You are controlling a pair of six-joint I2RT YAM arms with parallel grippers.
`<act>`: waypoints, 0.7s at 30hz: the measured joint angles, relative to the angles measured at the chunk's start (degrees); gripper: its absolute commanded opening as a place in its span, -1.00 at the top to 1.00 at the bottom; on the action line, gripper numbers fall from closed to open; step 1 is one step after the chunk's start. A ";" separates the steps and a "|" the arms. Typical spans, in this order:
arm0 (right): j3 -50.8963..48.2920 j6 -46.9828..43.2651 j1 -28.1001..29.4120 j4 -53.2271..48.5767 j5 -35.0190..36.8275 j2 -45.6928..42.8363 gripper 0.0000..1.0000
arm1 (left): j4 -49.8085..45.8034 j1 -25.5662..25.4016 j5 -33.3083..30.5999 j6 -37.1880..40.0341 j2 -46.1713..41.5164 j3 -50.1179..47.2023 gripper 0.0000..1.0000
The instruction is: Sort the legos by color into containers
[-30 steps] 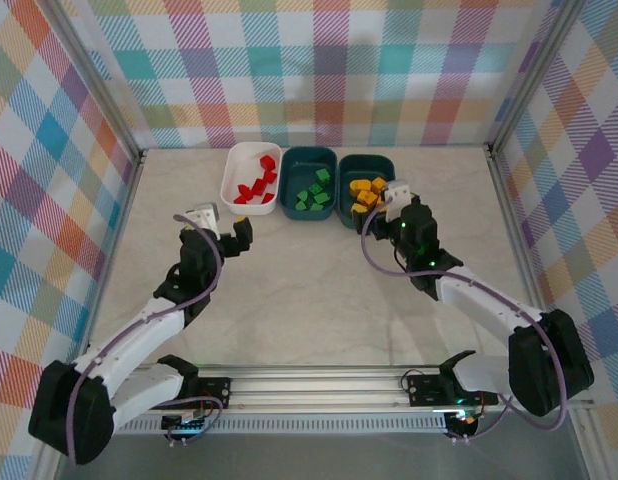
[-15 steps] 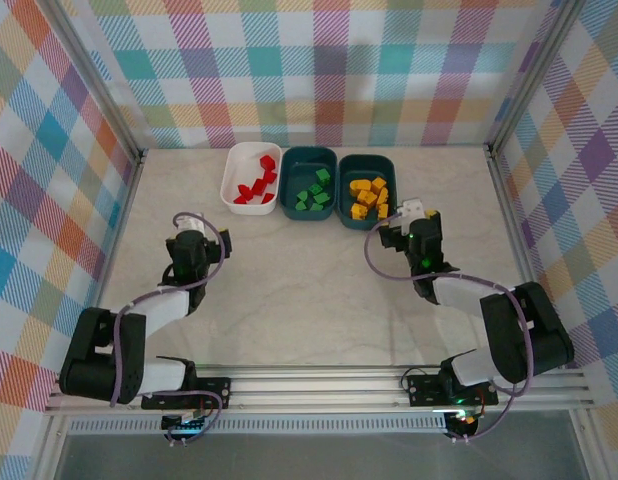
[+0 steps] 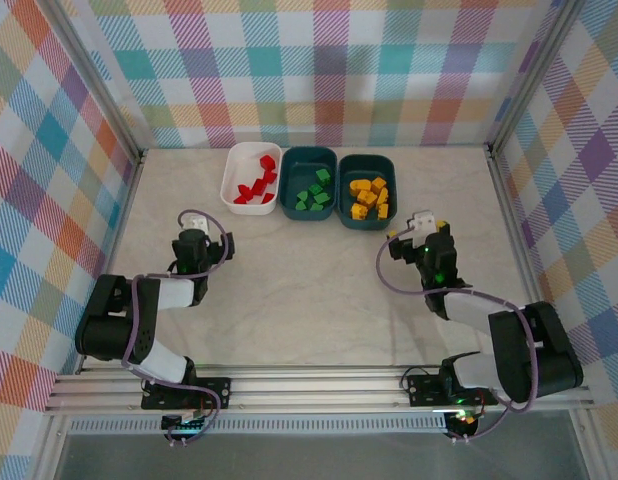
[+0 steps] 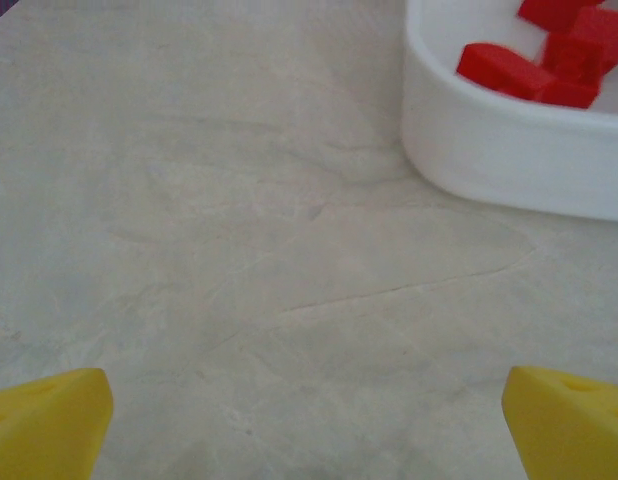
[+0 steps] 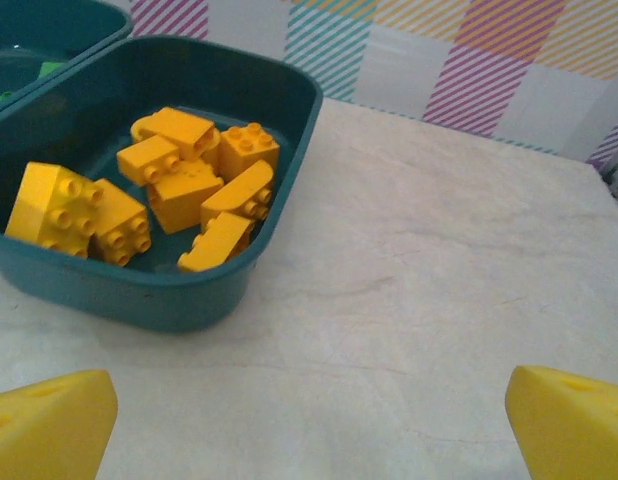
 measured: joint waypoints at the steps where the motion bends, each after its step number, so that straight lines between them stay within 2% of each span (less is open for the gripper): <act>1: -0.13 0.46 -0.85 0.96 -0.20 1.03 -0.99 | 0.76 0.04 0.96 0.26 0.22 0.00 -1.00; 6: -0.07 2.38 -4.22 4.98 -0.52 7.61 -0.99 | 3.06 0.48 3.69 1.01 1.27 -0.31 -1.00; 13: 0.90 8.35 -11.56 6.43 -6.25 12.52 -0.99 | 3.19 0.48 4.50 1.18 1.36 -0.39 -1.00; 21: 1.95 10.73 -12.39 6.08 -9.79 12.59 -0.99 | 3.19 0.50 4.92 1.18 1.38 -0.42 -1.00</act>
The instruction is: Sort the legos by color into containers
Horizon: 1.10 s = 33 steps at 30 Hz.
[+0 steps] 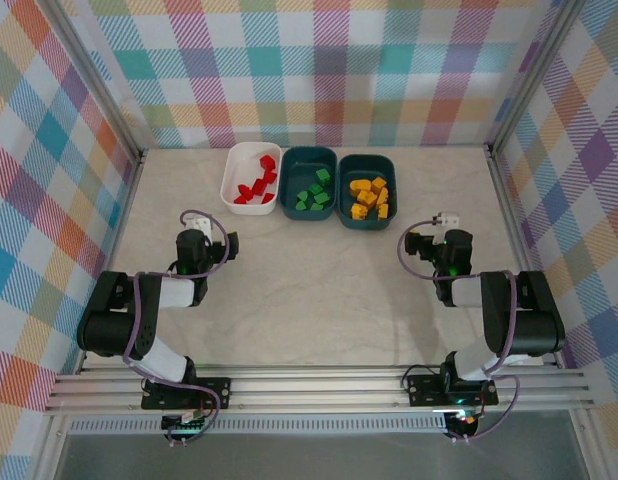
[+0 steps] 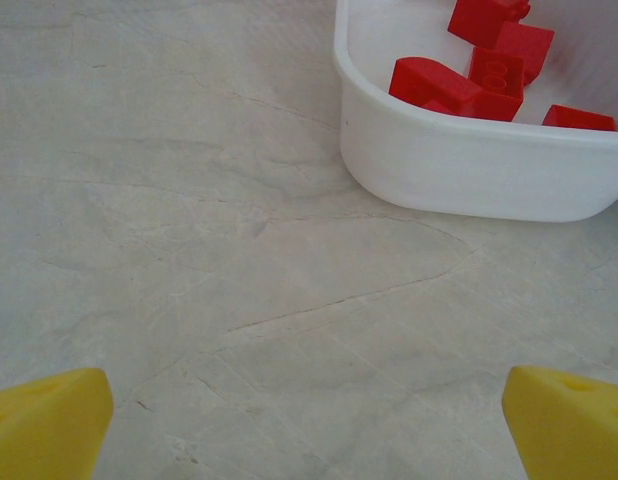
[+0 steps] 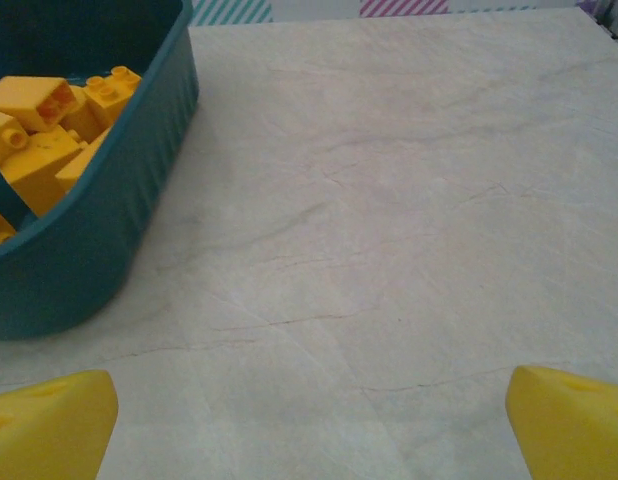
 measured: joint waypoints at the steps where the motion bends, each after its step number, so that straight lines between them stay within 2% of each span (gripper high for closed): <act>1: 0.07 0.00 0.00 0.00 -0.46 0.00 -0.99 | 0.00 0.00 0.02 0.00 0.00 0.00 -1.00; 33: 0.28 0.00 0.02 -0.02 -2.34 0.00 -0.99 | 0.00 0.00 0.42 0.00 0.04 0.00 -1.00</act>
